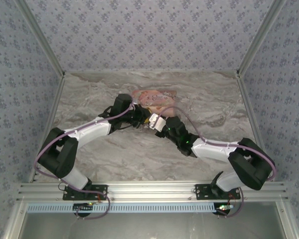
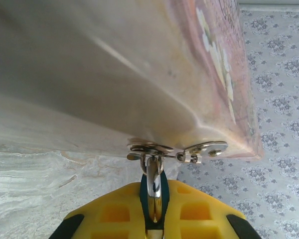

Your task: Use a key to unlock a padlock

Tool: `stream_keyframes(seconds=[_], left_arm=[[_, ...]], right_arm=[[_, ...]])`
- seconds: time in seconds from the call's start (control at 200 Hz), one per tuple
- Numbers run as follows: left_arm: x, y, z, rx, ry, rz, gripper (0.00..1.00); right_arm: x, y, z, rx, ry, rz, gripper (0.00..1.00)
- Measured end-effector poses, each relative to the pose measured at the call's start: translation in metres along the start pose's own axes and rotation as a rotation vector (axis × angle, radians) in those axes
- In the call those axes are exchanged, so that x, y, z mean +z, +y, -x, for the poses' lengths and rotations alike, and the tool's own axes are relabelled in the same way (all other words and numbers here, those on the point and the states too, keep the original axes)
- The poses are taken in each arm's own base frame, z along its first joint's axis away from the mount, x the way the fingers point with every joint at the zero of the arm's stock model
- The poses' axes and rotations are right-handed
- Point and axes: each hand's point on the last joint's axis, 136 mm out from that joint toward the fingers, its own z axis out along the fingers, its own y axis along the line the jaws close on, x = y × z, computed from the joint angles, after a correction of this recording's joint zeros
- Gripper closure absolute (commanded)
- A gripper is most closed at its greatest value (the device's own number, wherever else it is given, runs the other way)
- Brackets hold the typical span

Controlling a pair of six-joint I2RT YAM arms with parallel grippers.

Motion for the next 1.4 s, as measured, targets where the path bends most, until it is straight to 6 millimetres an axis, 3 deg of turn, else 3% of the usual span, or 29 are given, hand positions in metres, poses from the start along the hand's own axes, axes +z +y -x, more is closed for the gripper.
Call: stream_keyframes(seconds=[0.325, 0.54, 1.039, 1.399], left_arm=[[-0.001, -0.002, 0.001, -0.012, 0.002, -0.005, 1.00], [-0.001, -0.002, 0.001, -0.014, 0.001, -0.007, 1.00], [-0.001, -0.012, 0.006, 0.009, -0.025, -0.045, 1.00], [0.000, -0.007, 0.009, 0.008, -0.042, -0.040, 1.00]], right_arm=[[0.000, -0.001, 0.001, 0.026, -0.004, -0.003, 1.00], [0.001, -0.001, 0.001, 0.081, -0.010, 0.004, 1.00], [0.004, -0.012, 0.004, 0.553, -0.082, 0.144, 1.00], [0.008, -0.009, 0.001, 0.802, -0.081, 0.254, 1.00]])
